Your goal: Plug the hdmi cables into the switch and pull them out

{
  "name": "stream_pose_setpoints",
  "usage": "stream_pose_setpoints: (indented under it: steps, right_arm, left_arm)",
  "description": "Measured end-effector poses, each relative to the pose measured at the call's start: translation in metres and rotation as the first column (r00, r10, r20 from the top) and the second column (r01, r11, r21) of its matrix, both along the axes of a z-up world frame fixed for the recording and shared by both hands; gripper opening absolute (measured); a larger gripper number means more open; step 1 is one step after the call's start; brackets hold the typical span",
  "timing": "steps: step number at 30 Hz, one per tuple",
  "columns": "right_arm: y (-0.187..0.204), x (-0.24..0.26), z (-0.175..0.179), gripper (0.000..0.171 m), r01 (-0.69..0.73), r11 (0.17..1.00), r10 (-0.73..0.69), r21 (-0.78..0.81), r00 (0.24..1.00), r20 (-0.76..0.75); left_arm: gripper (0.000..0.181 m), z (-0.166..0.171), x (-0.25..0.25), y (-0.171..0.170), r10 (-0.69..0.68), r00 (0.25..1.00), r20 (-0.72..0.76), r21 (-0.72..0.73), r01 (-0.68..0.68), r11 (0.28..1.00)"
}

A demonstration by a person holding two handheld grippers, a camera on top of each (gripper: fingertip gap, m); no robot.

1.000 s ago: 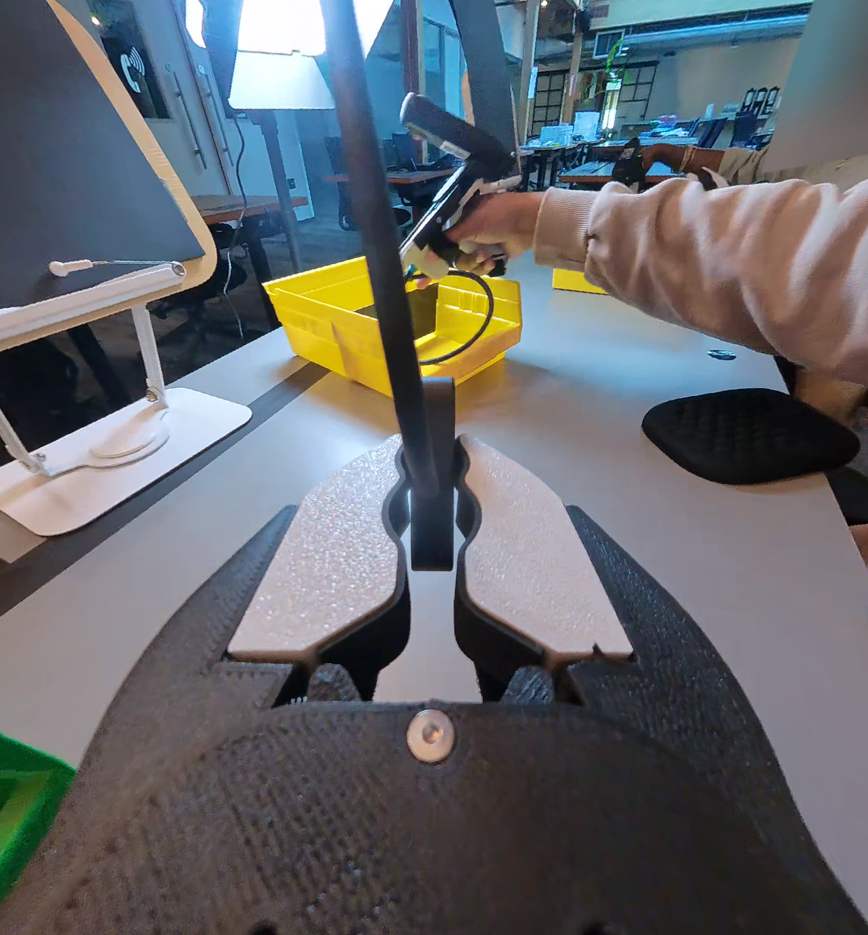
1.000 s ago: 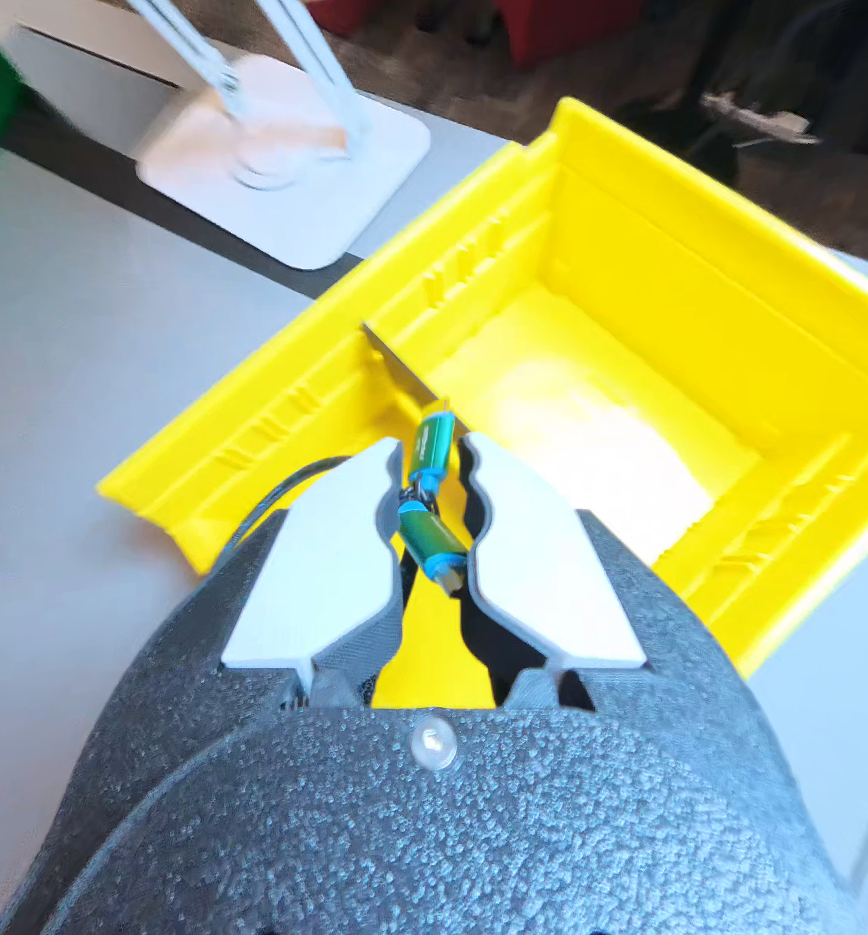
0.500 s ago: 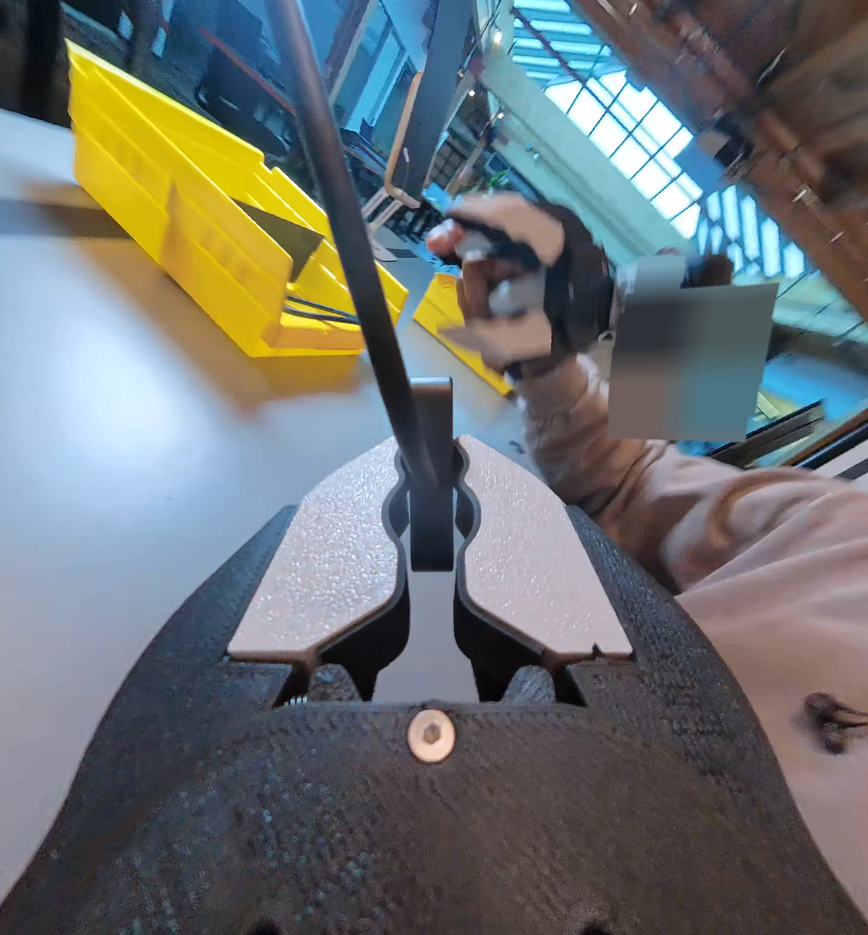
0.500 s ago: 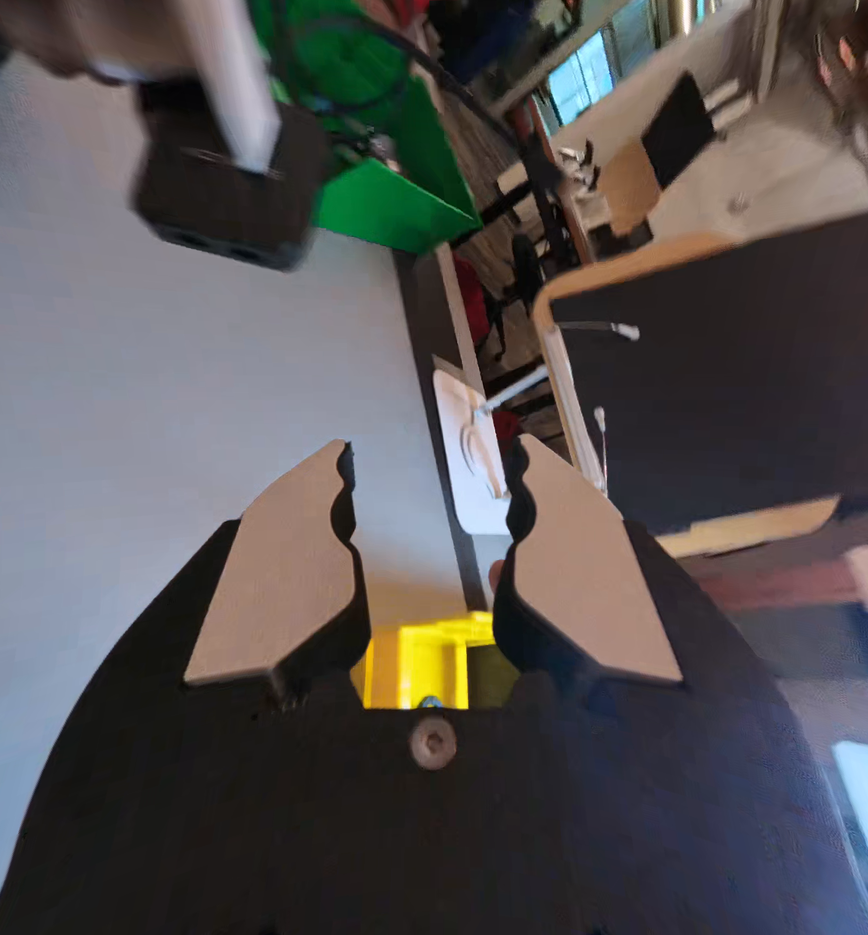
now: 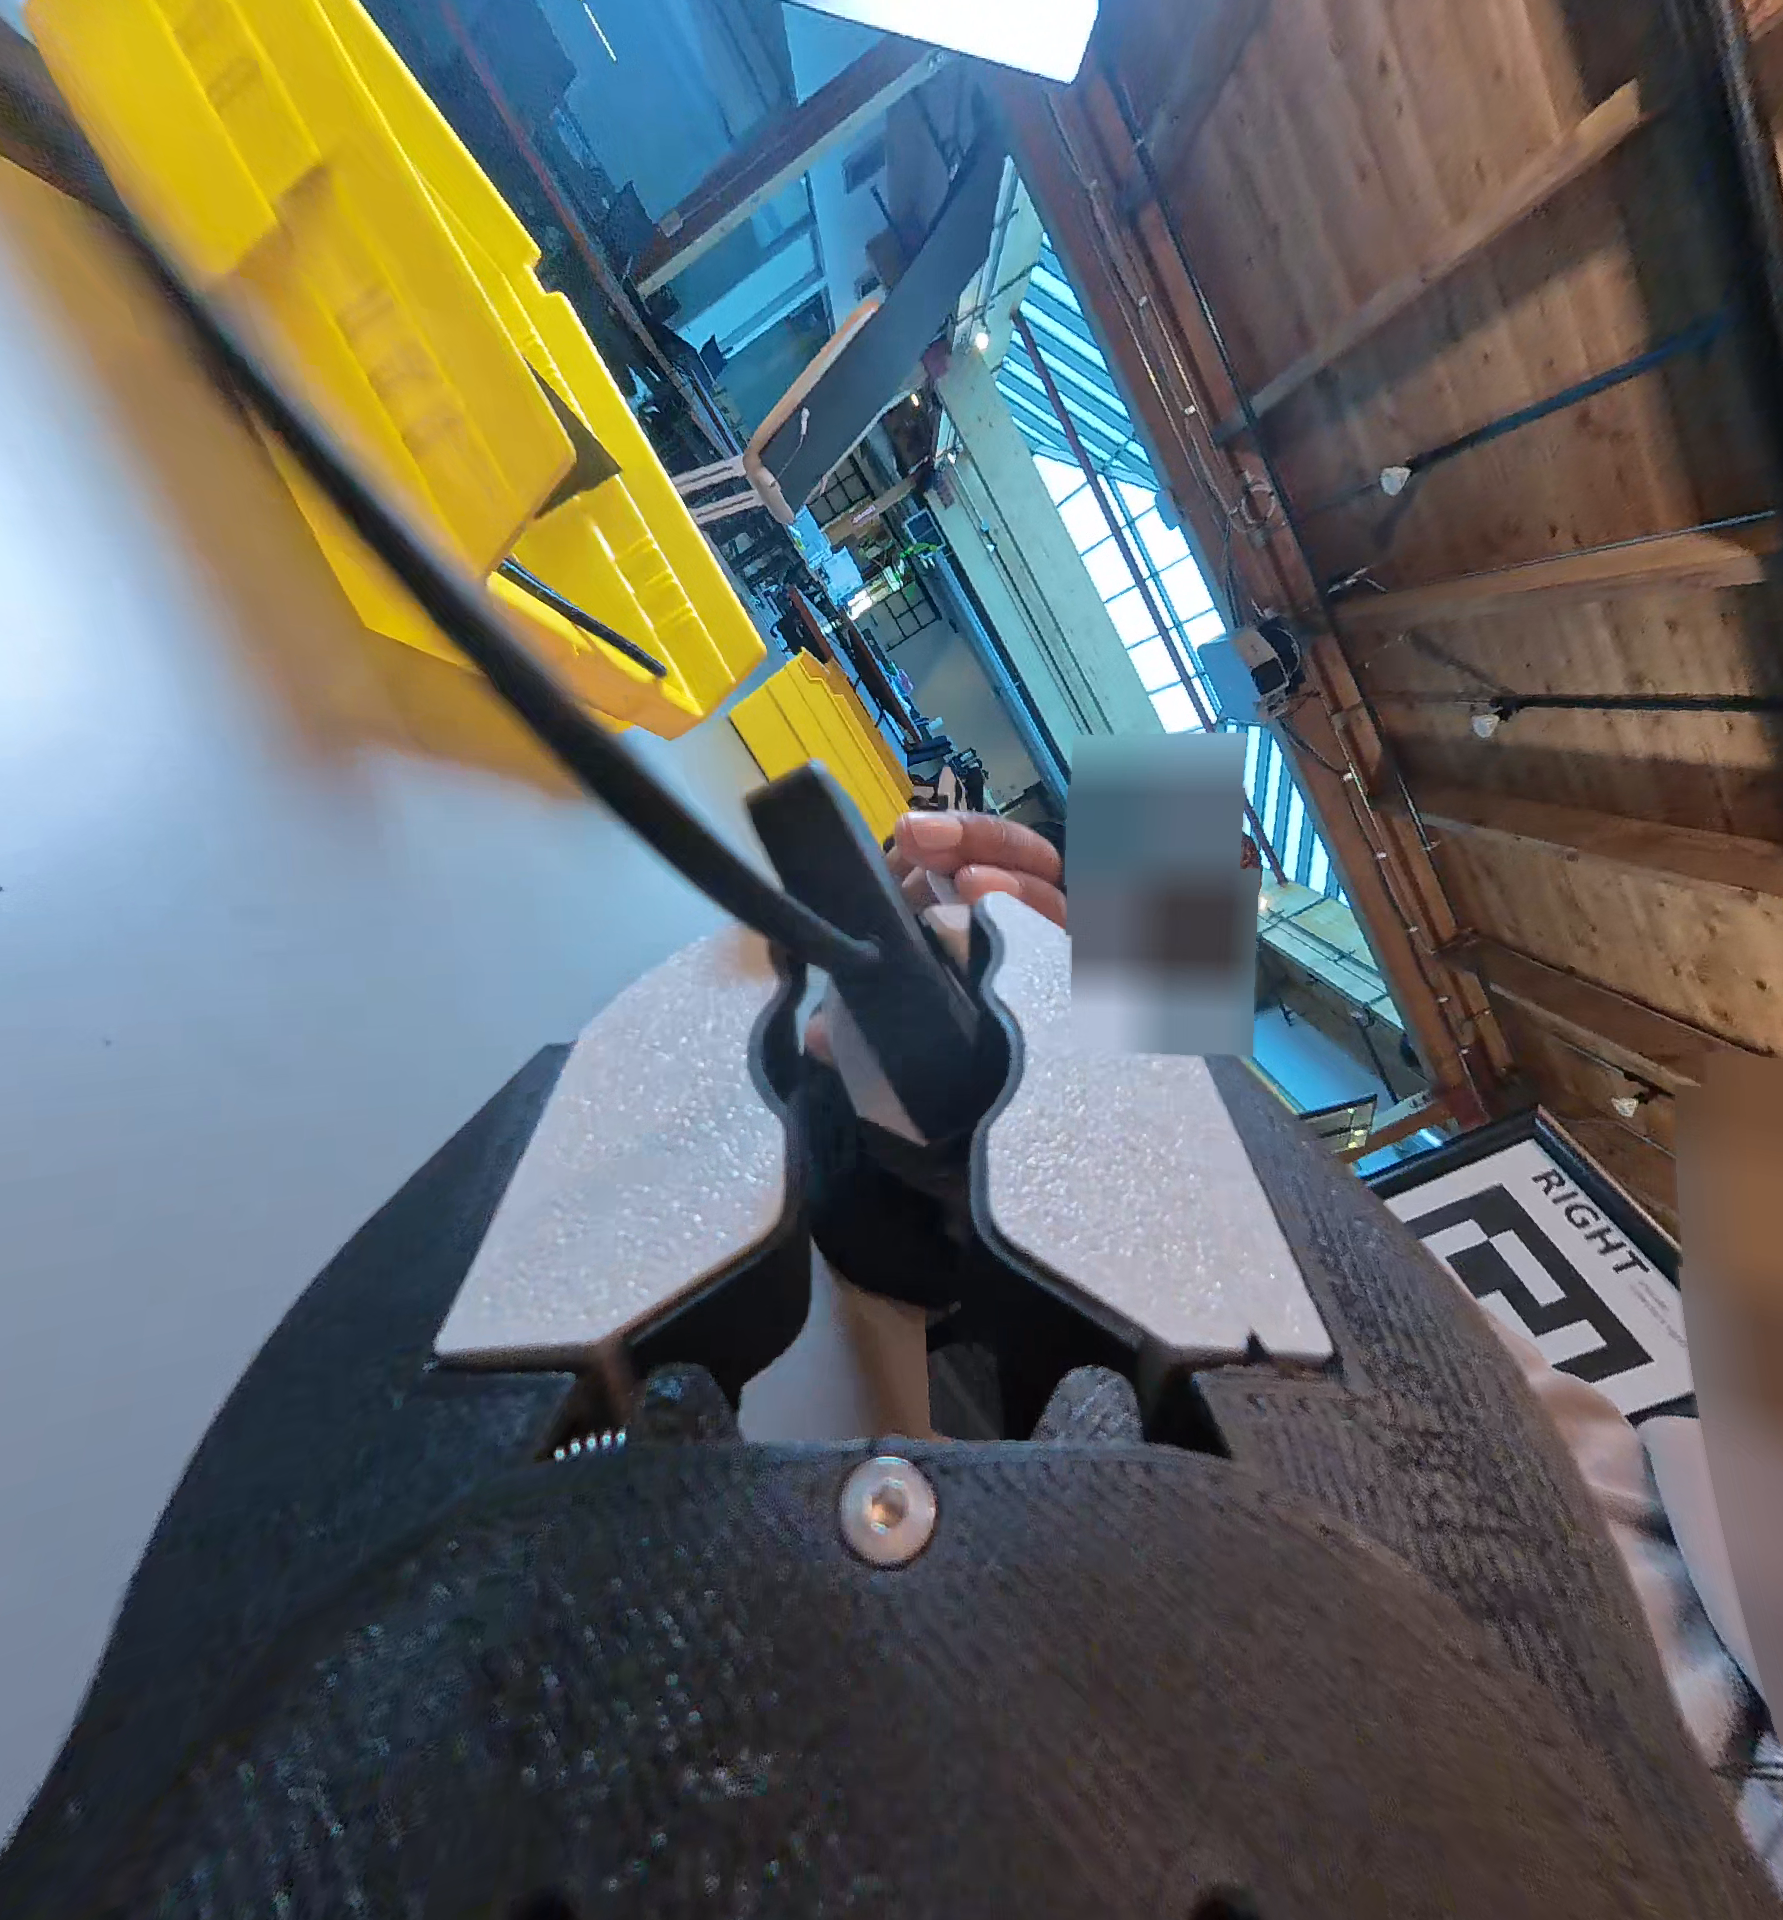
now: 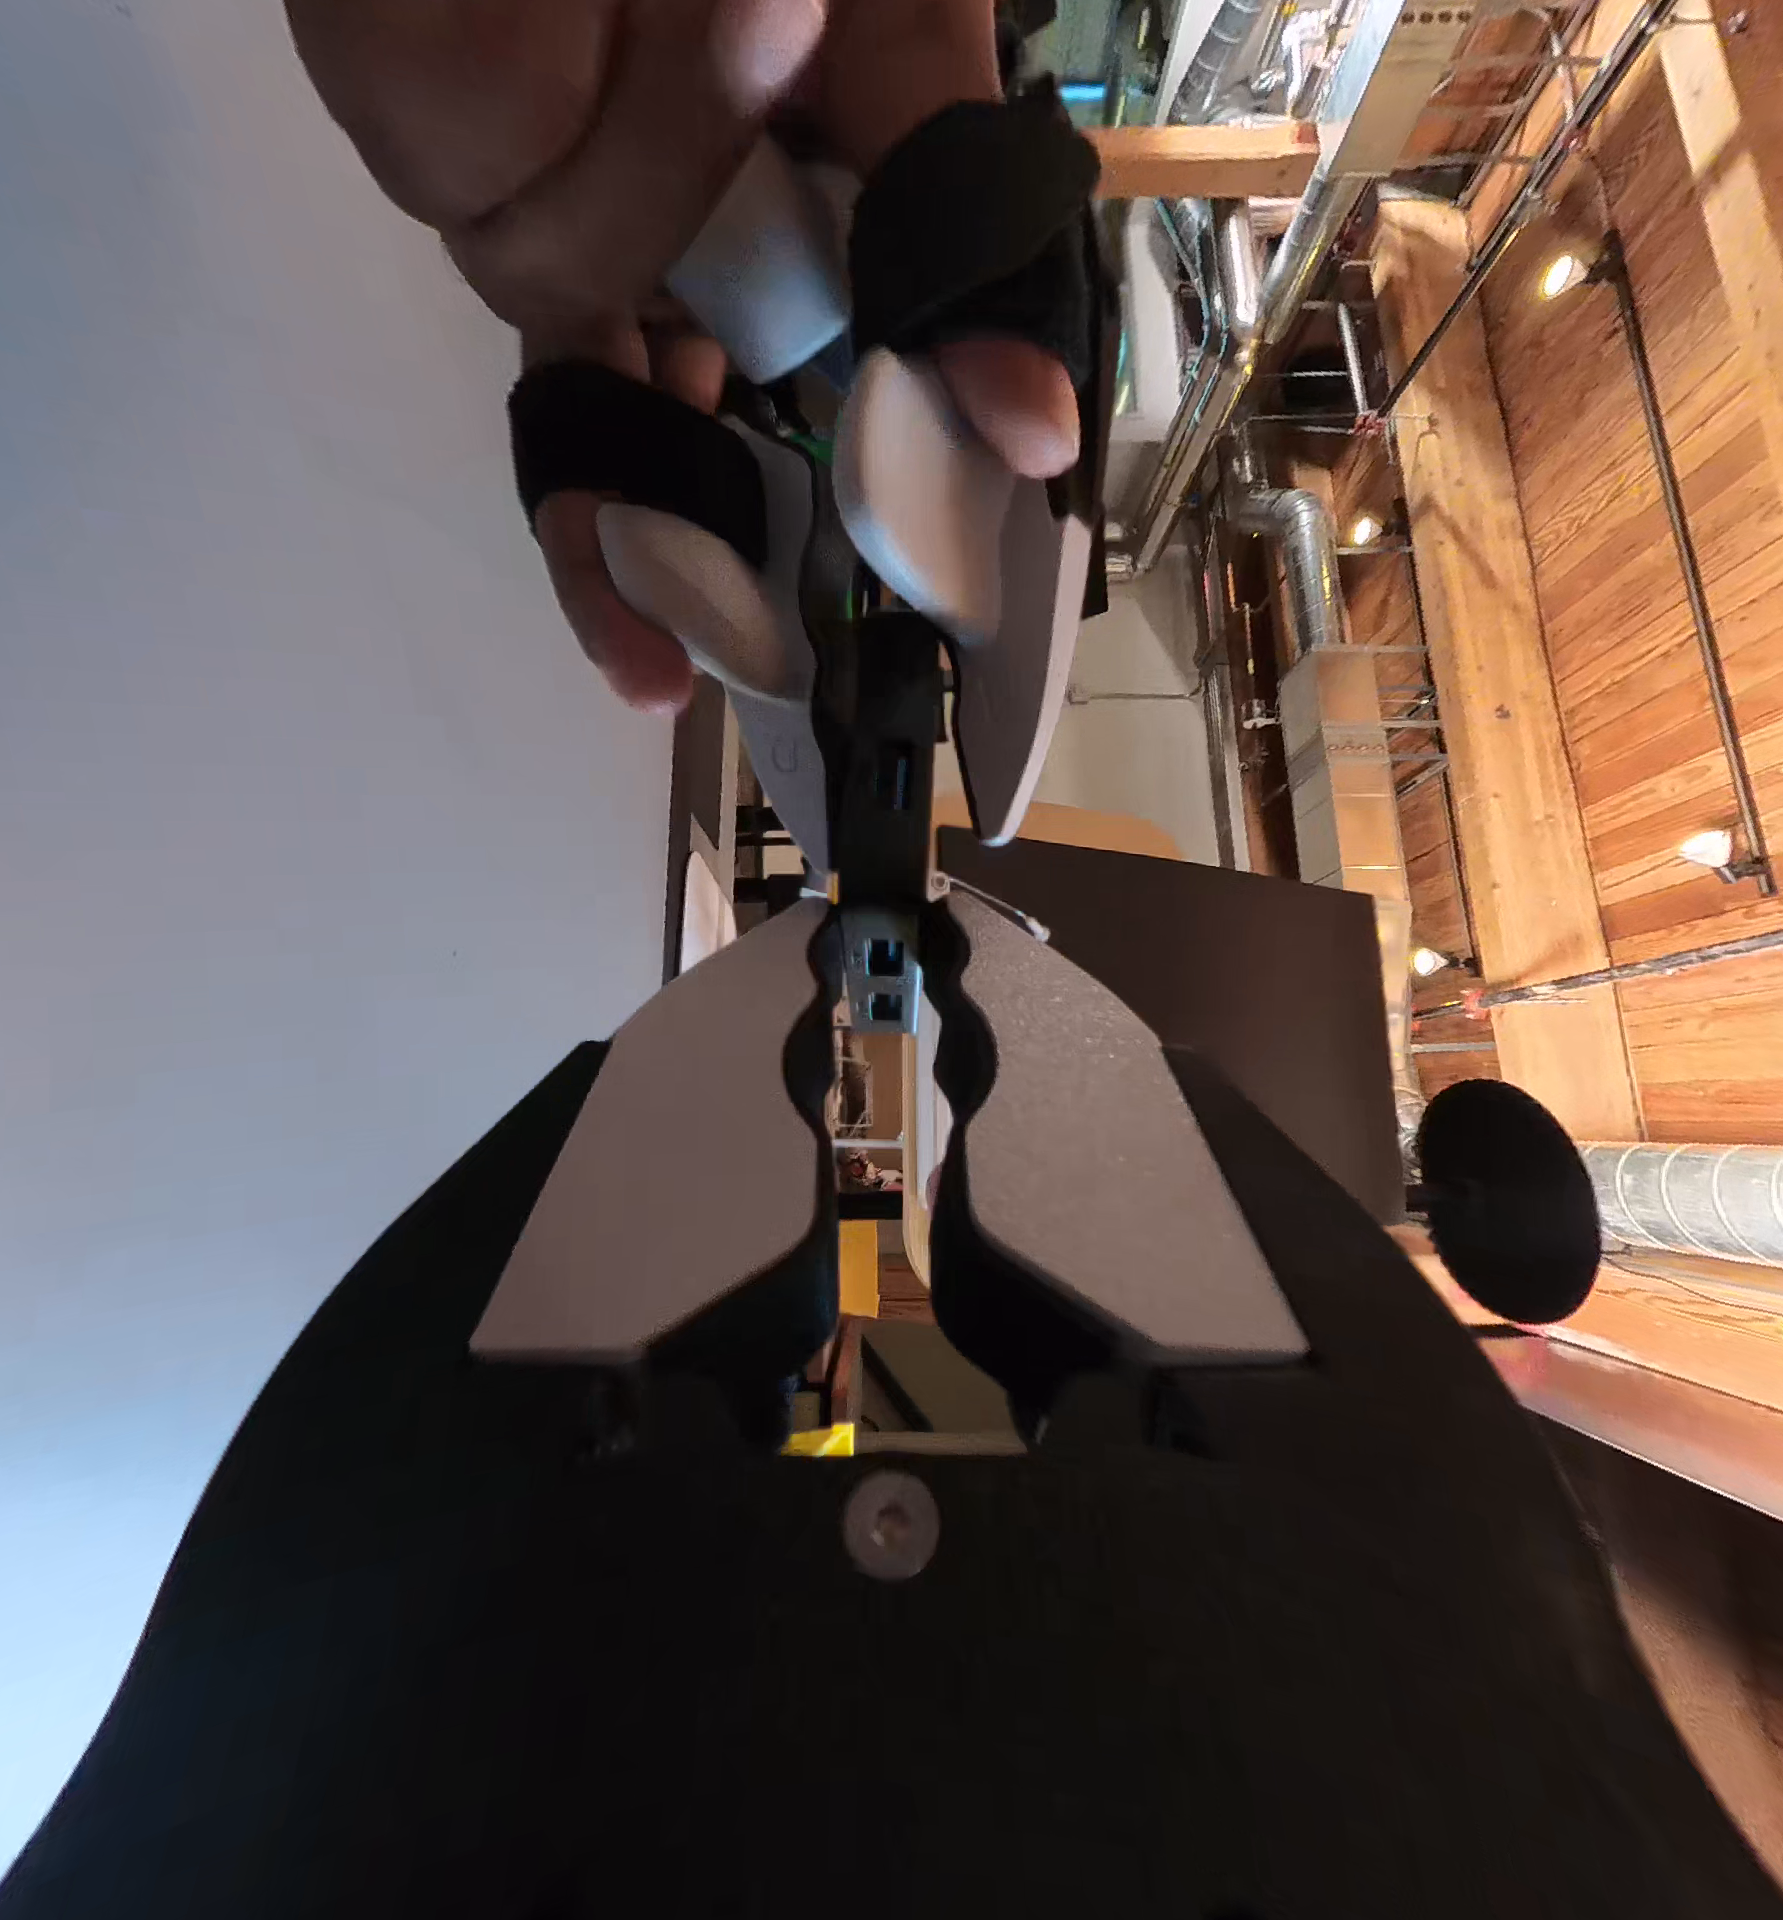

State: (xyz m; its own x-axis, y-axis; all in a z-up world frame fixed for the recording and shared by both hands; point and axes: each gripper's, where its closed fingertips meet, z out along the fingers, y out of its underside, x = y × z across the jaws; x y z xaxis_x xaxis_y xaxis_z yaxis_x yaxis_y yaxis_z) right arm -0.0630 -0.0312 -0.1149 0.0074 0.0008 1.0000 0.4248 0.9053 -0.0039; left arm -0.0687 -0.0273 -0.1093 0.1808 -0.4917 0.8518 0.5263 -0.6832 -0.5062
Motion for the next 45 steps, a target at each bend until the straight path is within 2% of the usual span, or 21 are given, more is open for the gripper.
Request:
stream_pose_setpoints:
  steps: [4, 7, 10, 13, 16, 19, 23, 25, 27, 31, 34, 38, 41, 45]
  right_arm:
    - [0.016, 0.019, 0.027, 0.014, 0.032, 0.994, -0.034, -0.107, 0.999, -0.021]
    - [0.047, 0.044, 0.064, 0.014, 0.095, 0.980, -0.108, -0.173, 0.992, -0.066]
    - [0.107, 0.078, 0.106, 0.014, 0.233, 0.952, -0.253, -0.198, 0.964, -0.081]
    - [0.186, 0.112, 0.125, 0.014, 0.424, 0.885, -0.436, -0.193, 0.900, -0.020]
    - [0.265, 0.144, 0.112, 0.014, 0.608, 0.765, -0.601, -0.211, 0.792, 0.103]
    - [0.325, 0.166, 0.073, 0.014, 0.726, 0.634, -0.688, -0.267, 0.687, 0.235]
    - [0.367, 0.181, 0.011, 0.014, 0.820, 0.494, -0.718, -0.289, 0.573, 0.396]
    - [0.377, 0.180, -0.014, 0.015, 0.836, 0.441, -0.708, -0.327, 0.547, 0.446]
    - [0.382, 0.176, -0.035, 0.014, 0.834, 0.365, -0.681, -0.414, 0.542, 0.492]
    - [0.383, 0.162, -0.056, 0.018, 0.750, 0.136, -0.598, -0.648, 0.583, 0.550]
    - [0.379, 0.156, -0.058, 0.026, 0.660, -0.043, -0.527, -0.750, 0.623, 0.578]
    - [0.366, 0.146, -0.041, 0.046, 0.465, -0.201, -0.463, -0.862, 0.730, 0.502]
    - [0.353, 0.139, -0.012, 0.057, 0.296, -0.169, -0.479, -0.940, 0.809, 0.340]
    - [0.300, 0.123, 0.031, 0.054, 0.069, -0.006, -0.489, -0.998, 0.870, 0.063]
  left_arm:
    - [0.033, 0.023, -0.006, -0.003, 0.040, 0.999, 0.006, 0.134, -0.040, 0.990]
    - [0.034, 0.030, -0.017, -0.004, 0.116, 0.987, -0.113, 0.245, -0.085, 0.966]
    - [0.032, 0.031, -0.032, -0.003, 0.204, 0.959, -0.197, 0.322, -0.133, 0.937]
    - [0.029, 0.033, -0.044, 0.000, 0.263, 0.938, -0.227, 0.364, -0.169, 0.916]
    - [0.029, 0.031, -0.049, 0.003, 0.299, 0.920, -0.255, 0.382, -0.188, 0.905]
    - [0.029, 0.029, -0.050, 0.003, 0.313, 0.910, -0.273, 0.393, -0.192, 0.899]
    - [0.028, 0.026, -0.054, 0.005, 0.327, 0.896, -0.301, 0.401, -0.193, 0.896]
    - [0.028, 0.023, -0.056, 0.006, 0.328, 0.892, -0.310, 0.398, -0.192, 0.897]
    - [0.027, 0.022, -0.057, 0.006, 0.330, 0.889, -0.317, 0.399, -0.190, 0.897]
    - [0.027, 0.017, -0.055, 0.007, 0.317, 0.889, -0.330, 0.389, -0.178, 0.904]
    - [0.027, 0.012, -0.052, 0.007, 0.305, 0.883, -0.357, 0.386, -0.158, 0.909]
    - [0.028, 0.012, -0.052, 0.006, 0.311, 0.873, -0.376, 0.397, -0.151, 0.905]
    - [0.028, 0.012, -0.055, 0.007, 0.328, 0.861, -0.389, 0.407, -0.159, 0.900]
    - [0.029, 0.014, -0.062, 0.008, 0.357, 0.841, -0.407, 0.418, -0.176, 0.891]
